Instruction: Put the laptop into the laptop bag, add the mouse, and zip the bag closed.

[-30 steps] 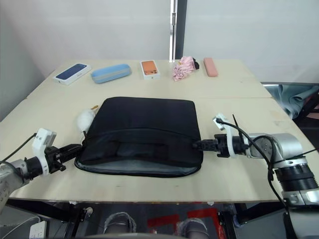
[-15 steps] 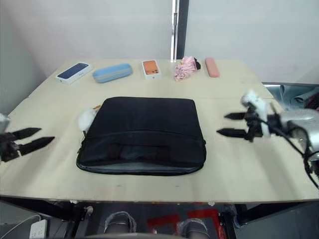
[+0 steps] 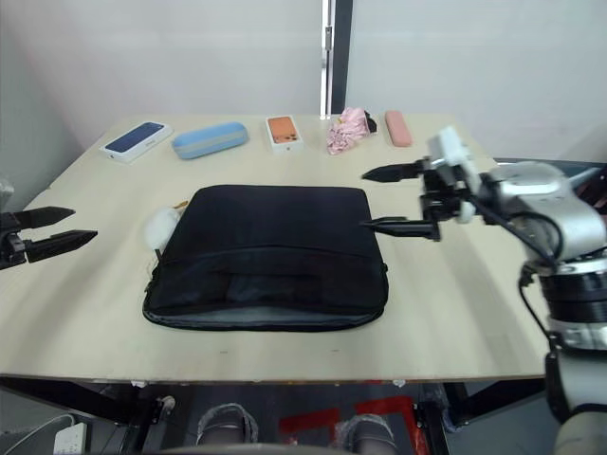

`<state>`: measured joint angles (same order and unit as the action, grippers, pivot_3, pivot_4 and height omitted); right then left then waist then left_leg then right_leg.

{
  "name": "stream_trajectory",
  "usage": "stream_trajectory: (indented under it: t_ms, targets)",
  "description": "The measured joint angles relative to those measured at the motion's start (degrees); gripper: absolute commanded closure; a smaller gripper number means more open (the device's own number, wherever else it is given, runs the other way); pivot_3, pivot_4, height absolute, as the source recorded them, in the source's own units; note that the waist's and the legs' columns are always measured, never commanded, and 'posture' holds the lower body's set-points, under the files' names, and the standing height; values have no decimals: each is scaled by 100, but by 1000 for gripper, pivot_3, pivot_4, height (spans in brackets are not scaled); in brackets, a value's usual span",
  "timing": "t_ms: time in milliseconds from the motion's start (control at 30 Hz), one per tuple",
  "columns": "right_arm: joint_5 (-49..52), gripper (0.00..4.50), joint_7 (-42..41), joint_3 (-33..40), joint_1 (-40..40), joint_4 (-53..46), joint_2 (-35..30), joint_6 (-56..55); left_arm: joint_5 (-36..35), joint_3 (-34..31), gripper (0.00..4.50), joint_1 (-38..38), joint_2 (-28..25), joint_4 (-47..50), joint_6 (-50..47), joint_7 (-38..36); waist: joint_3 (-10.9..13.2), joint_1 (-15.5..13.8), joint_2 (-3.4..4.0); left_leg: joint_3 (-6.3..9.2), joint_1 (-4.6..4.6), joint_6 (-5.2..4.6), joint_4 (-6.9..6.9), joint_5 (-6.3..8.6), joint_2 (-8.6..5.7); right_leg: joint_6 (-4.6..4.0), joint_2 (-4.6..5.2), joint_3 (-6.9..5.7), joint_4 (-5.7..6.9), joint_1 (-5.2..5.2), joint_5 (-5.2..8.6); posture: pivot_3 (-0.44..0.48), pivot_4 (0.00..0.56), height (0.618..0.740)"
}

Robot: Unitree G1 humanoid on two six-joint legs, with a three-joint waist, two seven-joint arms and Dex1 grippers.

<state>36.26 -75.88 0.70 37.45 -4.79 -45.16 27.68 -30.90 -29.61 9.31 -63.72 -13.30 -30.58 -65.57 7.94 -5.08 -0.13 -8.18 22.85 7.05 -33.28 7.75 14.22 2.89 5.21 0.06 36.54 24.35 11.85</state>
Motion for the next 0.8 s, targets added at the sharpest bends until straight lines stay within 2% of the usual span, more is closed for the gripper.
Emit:
stream_trajectory:
  t_ms: [100, 200, 233, 267, 300, 367, 600, 633, 800]
  targets:
    - [-443, 0, 458, -683, 70, -173, 626, -45, 95, 224, 12, 173, 107, -198, 141, 34, 0, -6, 0, 0, 6, 2, -5, 1, -2, 0, 2, 0, 2, 3, 0, 0, 150, 740]
    - [-734, 0, 996, -1129, 461, 54, 1604, 39, 190, 344, 12, 299, 194, -285, 265, 93, 0, 11, -1, 1, 10, 6, -7, 1, -2, -1, 2, 1, 14, 14, 0, 0, 150, 740]
    - [-740, 517, 1126, -1198, 588, 158, 1874, 86, 192, 371, 0, 363, 232, -282, 304, 106, 0, 11, -2, 2, 11, 9, -6, 1, -2, -1, 2, 1, 15, 15, 0, 0, 150, 740]
    - [-743, 733, 1173, -1275, 713, 318, 2125, 127, 198, 376, 0, 377, 235, -287, 314, 114, -4, 11, -7, 2, 10, 10, -6, 2, -2, -7, 2, 0, 18, 14, 4, 0, 150, 740]
    - [-738, 1186, 1166, -1341, 789, 493, 2338, 187, 204, 379, 0, 380, 237, -289, 324, 120, -6, 7, -12, 4, 11, 12, -4, 2, -2, -12, 2, -3, 17, 14, 7, 0, 150, 740]
    - [-855, 1820, 1127, -1510, 841, 883, 2607, 80, 215, 379, 0, 366, 238, -298, 332, 123, -9, -18, -17, 5, 13, 12, -4, 3, -3, -15, 3, -6, 14, 12, 9, 0, 150, 740]
    - [-1911, 4296, 1037, -2094, 839, 2337, 3413, -1537, 243, 382, 0, 285, 242, -61, 206, 251, -8, 4, -19, 15, 18, 18, -4, 2, -2, -15, 3, -14, 21, 15, 9, 0, 150, 740]
    - [-2107, 4474, 1036, -2203, 837, 2604, 3492, -1796, 245, 388, 0, 287, 243, -36, 204, 270, -8, 10, -18, 15, 18, 18, -5, 2, -2, -15, 3, -13, 22, 14, 9, 0, 150, 740]
    - [-2796, 4474, 1122, -2540, 667, 3172, 3522, -2498, 272, 660, 0, 513, 436, -130, 155, 415, -9, -12, -19, 18, 17, 18, -10, 2, -3, -16, 4, -14, 24, 10, 8, 0, 150, 740]
